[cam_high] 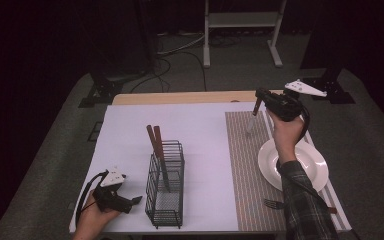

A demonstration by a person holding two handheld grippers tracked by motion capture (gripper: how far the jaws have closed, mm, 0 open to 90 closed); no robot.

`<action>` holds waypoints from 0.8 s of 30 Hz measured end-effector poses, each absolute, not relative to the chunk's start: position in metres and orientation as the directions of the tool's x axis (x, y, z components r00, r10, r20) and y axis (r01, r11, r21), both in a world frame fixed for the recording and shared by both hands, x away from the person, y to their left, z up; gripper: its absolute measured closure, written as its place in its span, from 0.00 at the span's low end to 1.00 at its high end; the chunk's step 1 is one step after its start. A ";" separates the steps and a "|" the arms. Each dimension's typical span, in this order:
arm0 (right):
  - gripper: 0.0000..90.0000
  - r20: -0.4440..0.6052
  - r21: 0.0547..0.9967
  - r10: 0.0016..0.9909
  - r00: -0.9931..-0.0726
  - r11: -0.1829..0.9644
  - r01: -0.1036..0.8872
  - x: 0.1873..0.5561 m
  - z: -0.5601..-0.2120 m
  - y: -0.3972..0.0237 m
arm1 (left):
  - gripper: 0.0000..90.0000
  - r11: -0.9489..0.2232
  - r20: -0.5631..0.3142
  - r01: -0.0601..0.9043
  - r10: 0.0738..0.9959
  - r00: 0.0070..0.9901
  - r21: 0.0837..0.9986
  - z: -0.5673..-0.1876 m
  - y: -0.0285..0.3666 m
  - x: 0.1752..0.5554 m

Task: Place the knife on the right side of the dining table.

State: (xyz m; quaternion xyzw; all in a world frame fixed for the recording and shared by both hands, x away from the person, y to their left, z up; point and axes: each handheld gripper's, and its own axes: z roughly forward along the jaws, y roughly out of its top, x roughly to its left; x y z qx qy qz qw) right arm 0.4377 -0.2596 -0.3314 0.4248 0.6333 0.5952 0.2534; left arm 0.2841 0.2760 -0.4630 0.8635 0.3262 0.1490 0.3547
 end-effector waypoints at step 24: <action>0.85 0.208 0.956 0.883 -0.420 -0.094 0.276 0.442 -0.352 -0.287 | 0.00 -0.534 0.024 0.459 0.670 0.742 0.710 -0.463 0.276 0.284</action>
